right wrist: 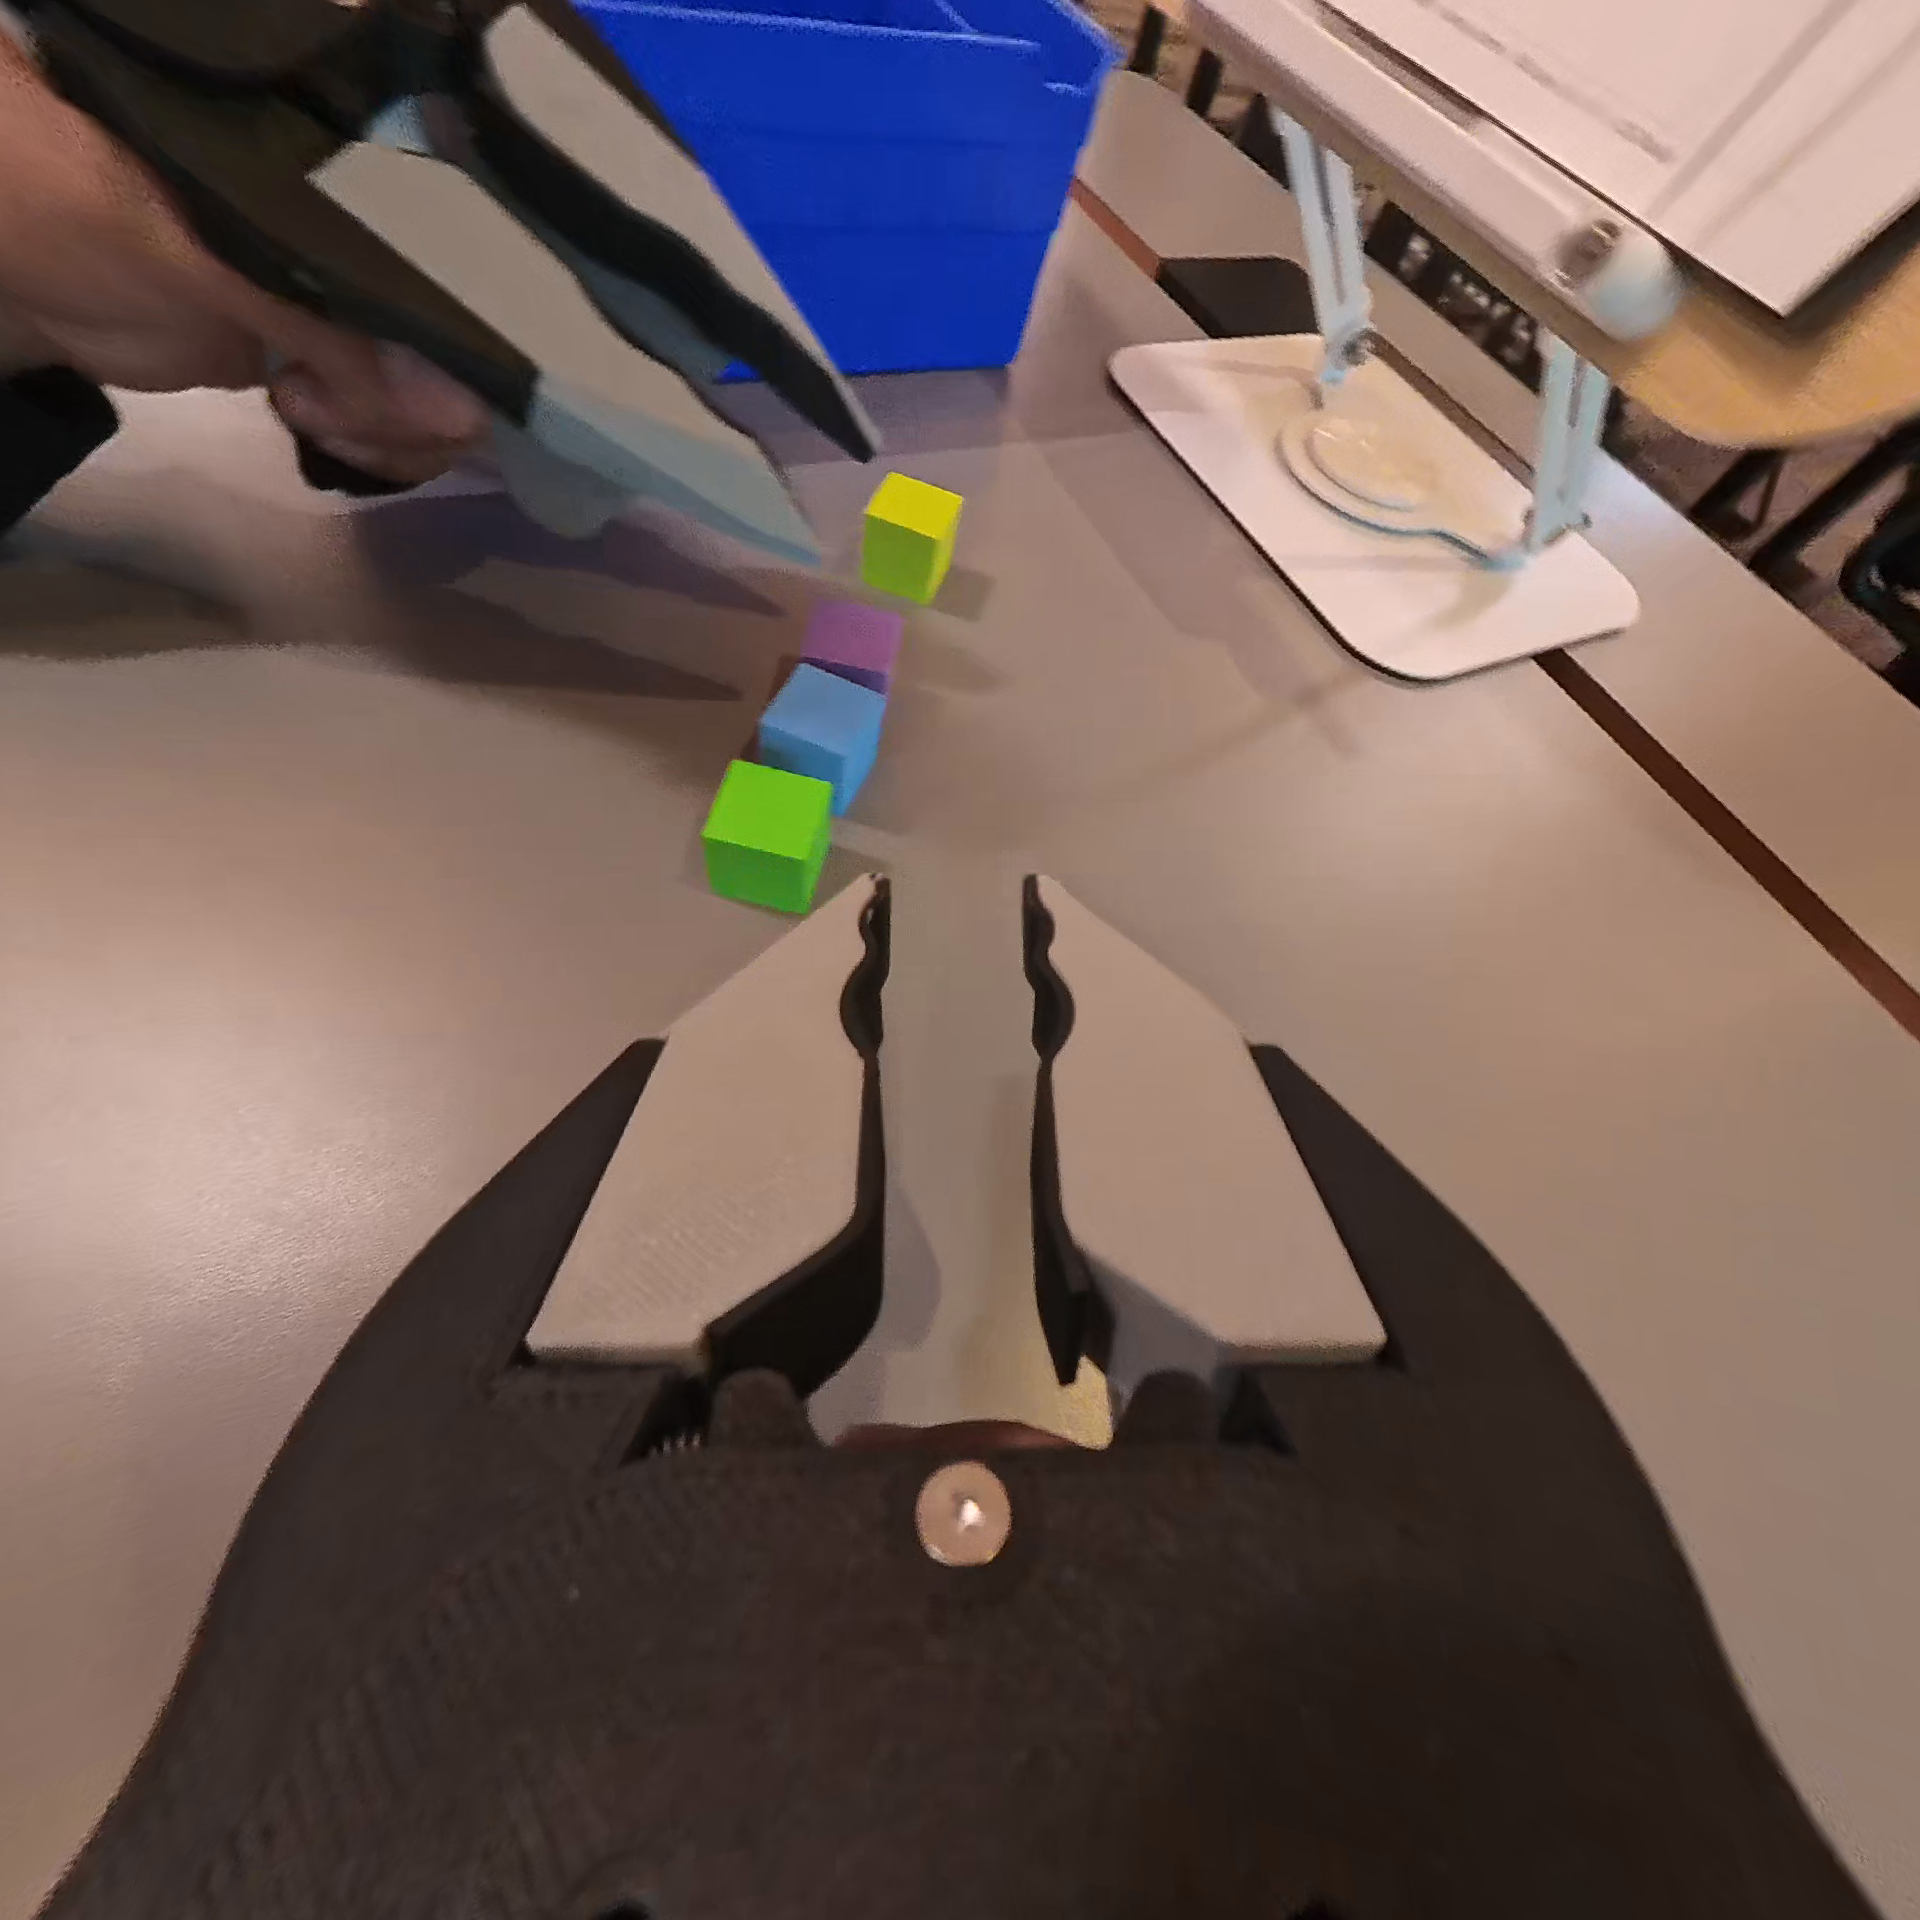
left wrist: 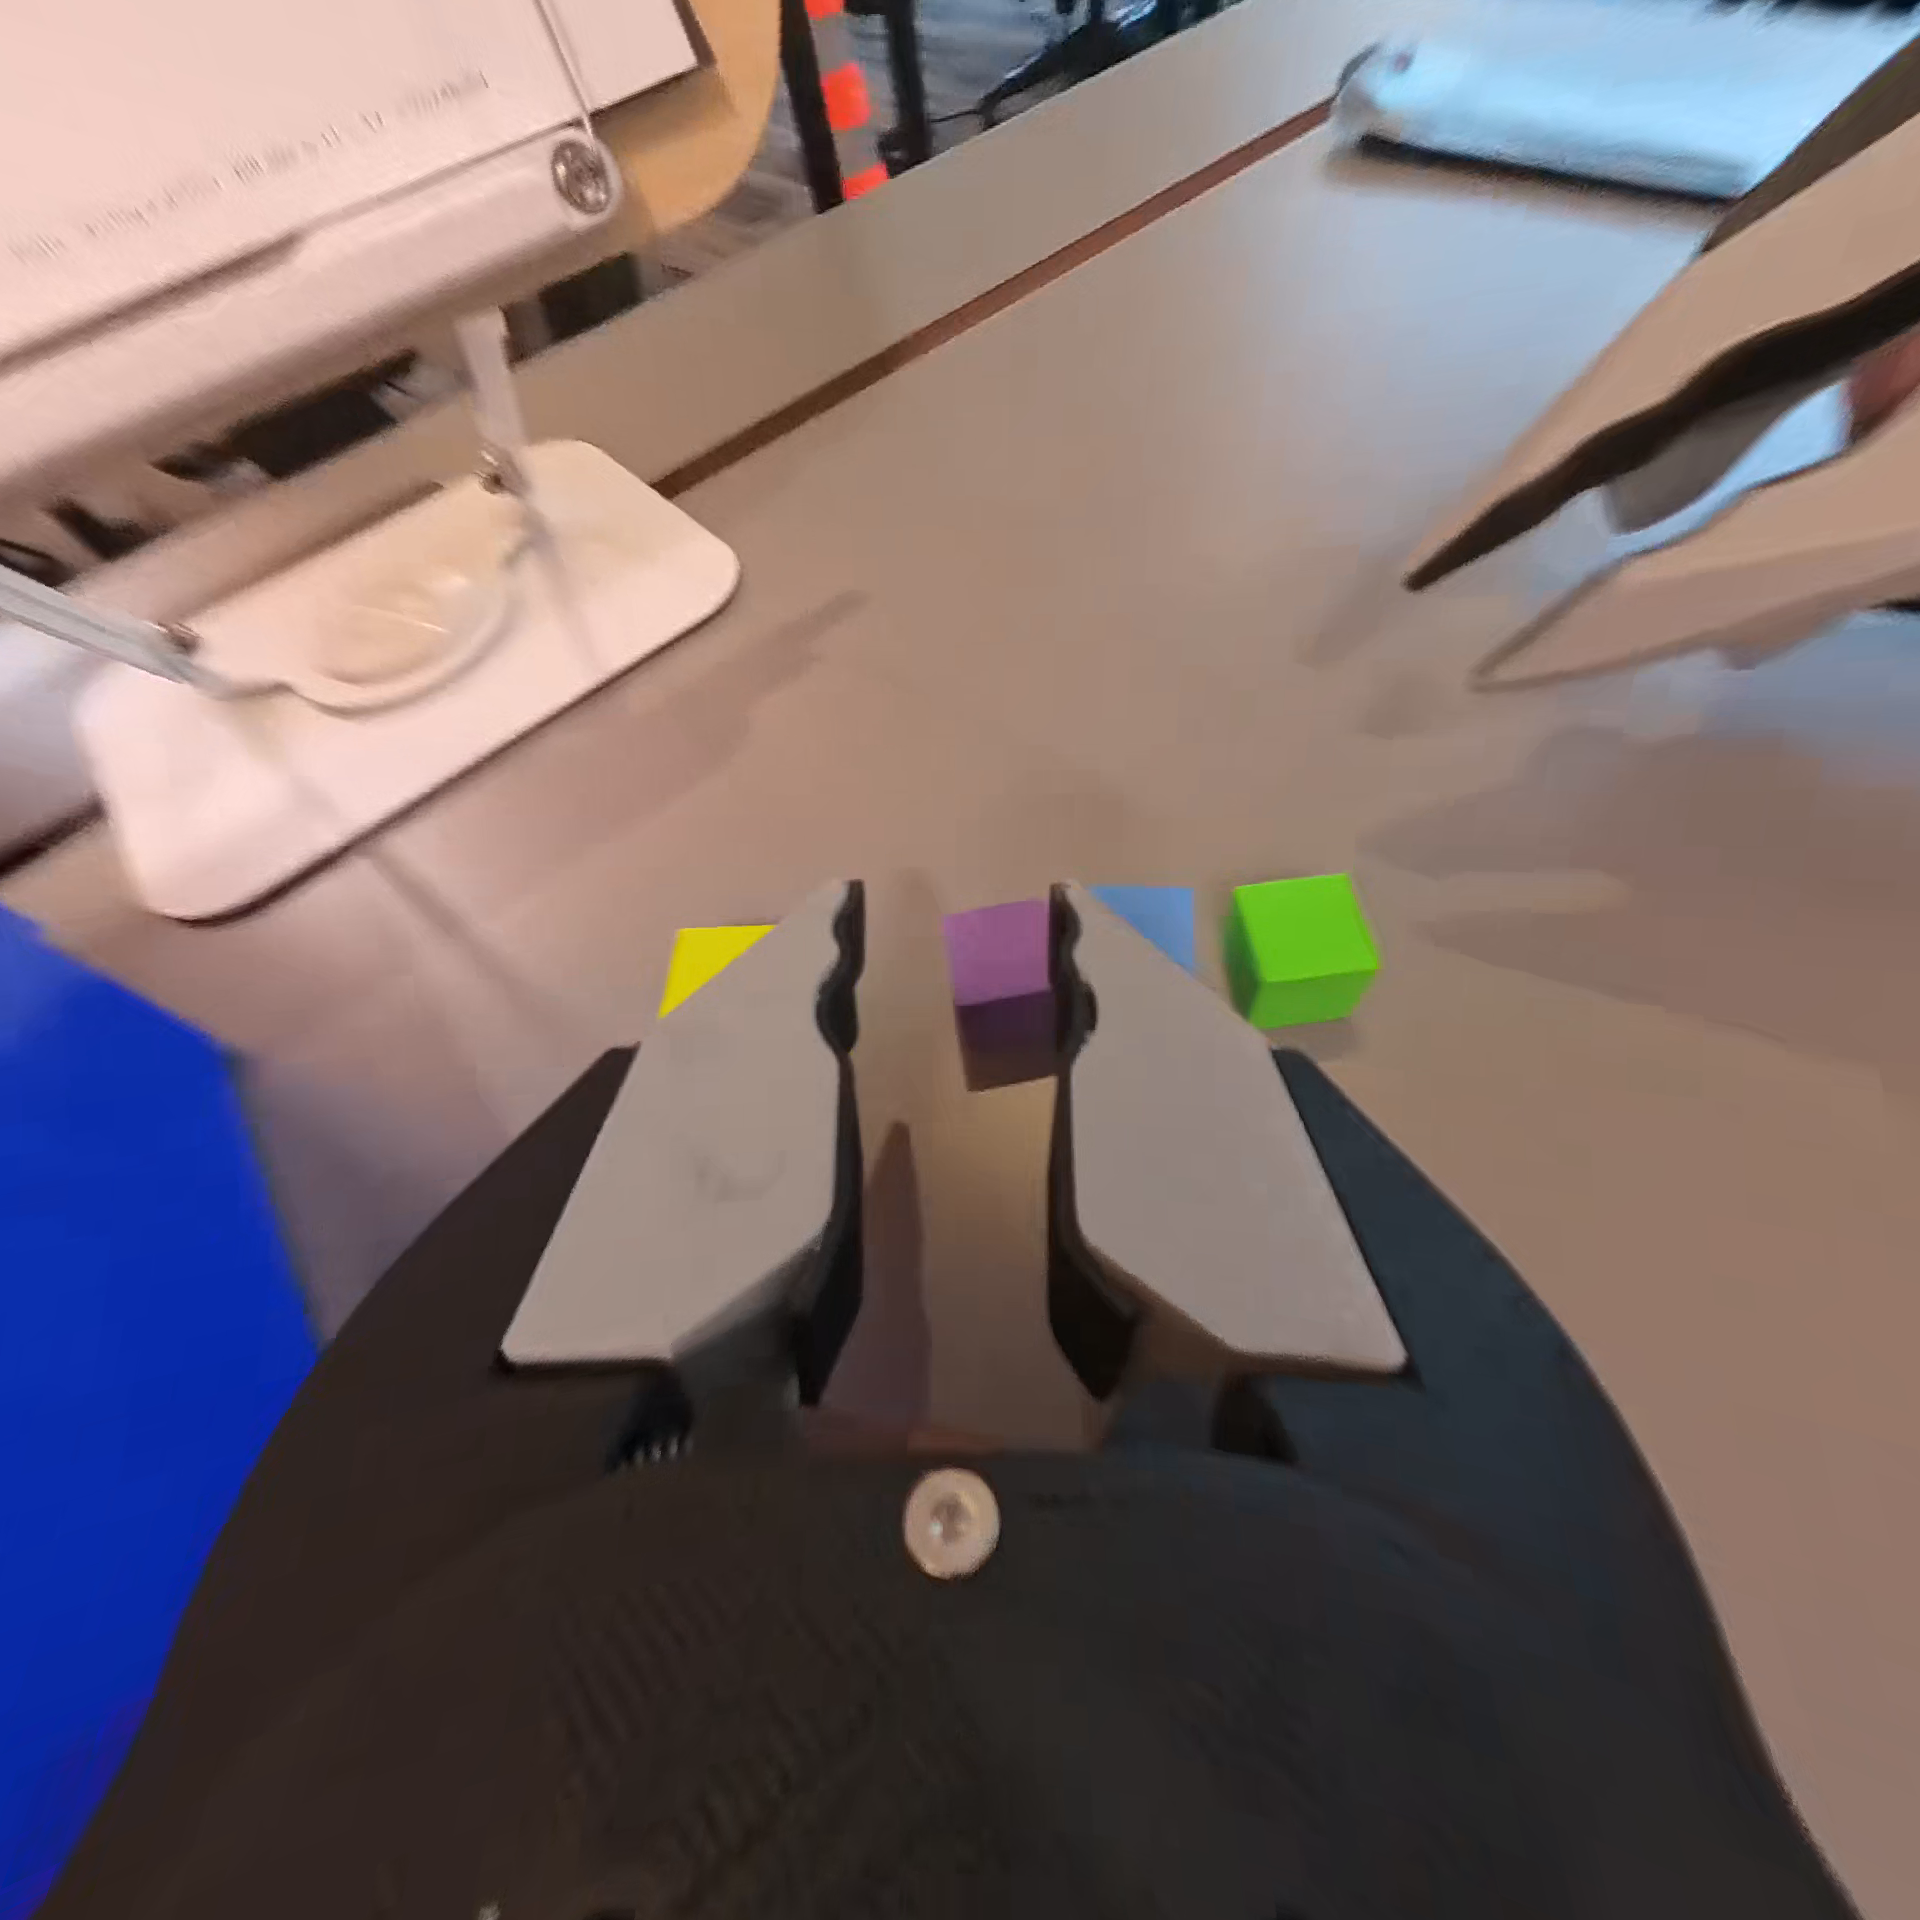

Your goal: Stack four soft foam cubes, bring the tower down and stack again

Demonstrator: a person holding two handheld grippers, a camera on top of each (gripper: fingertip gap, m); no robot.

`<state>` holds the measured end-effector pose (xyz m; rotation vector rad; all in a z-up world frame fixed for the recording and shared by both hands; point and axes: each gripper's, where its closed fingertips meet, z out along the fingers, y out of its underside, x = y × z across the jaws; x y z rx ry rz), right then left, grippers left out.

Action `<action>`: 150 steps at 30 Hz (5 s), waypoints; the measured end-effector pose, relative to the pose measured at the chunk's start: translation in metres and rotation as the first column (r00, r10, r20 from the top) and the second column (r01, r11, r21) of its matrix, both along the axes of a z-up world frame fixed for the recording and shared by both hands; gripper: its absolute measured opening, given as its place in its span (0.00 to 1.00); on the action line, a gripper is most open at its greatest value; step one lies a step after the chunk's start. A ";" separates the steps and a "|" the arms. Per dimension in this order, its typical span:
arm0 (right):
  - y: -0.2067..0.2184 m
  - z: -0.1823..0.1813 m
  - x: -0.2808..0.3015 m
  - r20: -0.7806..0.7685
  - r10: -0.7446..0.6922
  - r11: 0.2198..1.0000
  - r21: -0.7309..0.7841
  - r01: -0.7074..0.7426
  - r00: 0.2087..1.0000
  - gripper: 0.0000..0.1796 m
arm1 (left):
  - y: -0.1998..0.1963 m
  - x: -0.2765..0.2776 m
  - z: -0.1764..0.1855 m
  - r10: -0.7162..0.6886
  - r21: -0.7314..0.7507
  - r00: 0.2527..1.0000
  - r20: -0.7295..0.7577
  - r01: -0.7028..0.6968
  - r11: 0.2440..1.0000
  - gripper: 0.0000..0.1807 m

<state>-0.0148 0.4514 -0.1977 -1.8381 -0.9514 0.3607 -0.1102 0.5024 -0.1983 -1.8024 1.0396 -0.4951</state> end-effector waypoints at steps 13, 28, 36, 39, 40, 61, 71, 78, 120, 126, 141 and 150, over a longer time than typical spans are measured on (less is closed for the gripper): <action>-0.058 0.011 -0.064 -0.266 0.327 0.911 -0.167 -0.377 0.907 0.16 | -0.011 0.009 -0.019 -0.064 0.059 0.986 -0.155 0.073 0.996 0.20; 0.017 -0.028 -0.028 0.078 -0.164 0.983 -0.067 0.169 0.983 0.08 | -0.029 0.017 -0.030 -0.148 -0.115 0.986 -0.081 0.138 0.984 0.06; 0.014 -0.026 -0.025 0.045 -0.137 0.988 -0.067 0.140 0.990 0.10 | -0.043 0.020 -0.032 -0.227 -0.167 0.971 -0.075 0.212 0.963 0.17; 0.013 -0.023 -0.027 0.043 -0.128 0.991 -0.043 0.130 0.991 0.10 | -0.042 0.024 -0.034 -0.214 -0.116 0.971 -0.109 0.201 0.973 0.18; 0.014 -0.022 -0.027 0.036 -0.131 0.991 -0.035 0.132 0.991 0.10 | -0.042 0.025 -0.034 -0.209 -0.094 0.970 -0.125 0.198 0.976 0.17; 0.022 -0.001 0.002 -0.188 -0.206 0.977 -0.101 0.190 0.960 0.18 | -0.046 0.030 -0.008 -0.222 -0.060 0.975 -0.024 0.220 0.974 0.18; 0.023 -0.002 0.006 -0.184 -0.201 0.978 -0.099 0.185 0.962 0.20 | -0.006 0.010 -0.006 -0.013 0.063 0.998 -0.053 0.017 0.998 0.17; 0.027 -0.004 0.013 -0.168 -0.220 0.974 -0.095 0.206 0.961 0.20 | 0.007 -0.003 -0.021 0.035 -0.008 0.996 -0.076 -0.036 0.999 0.19; -0.013 -0.045 -0.063 0.064 0.108 0.977 -0.189 -0.094 0.992 0.16 | -0.033 0.013 -0.010 -0.265 -0.090 0.964 -0.037 0.261 0.961 0.15; -0.006 -0.041 -0.046 0.081 0.061 0.985 -0.165 -0.047 0.995 0.16 | -0.047 0.017 -0.008 -0.344 -0.050 0.937 -0.062 0.342 0.939 0.15; -0.049 -0.032 -0.093 -0.020 0.294 0.936 -0.197 -0.292 0.956 0.16 | -0.026 0.011 -0.003 -0.227 -0.015 0.973 -0.040 0.226 0.974 0.15; -0.042 -0.040 -0.083 -0.001 0.261 0.939 -0.231 -0.254 0.965 0.17 | -0.036 0.017 -0.008 -0.279 -0.009 0.958 -0.065 0.279 0.960 0.15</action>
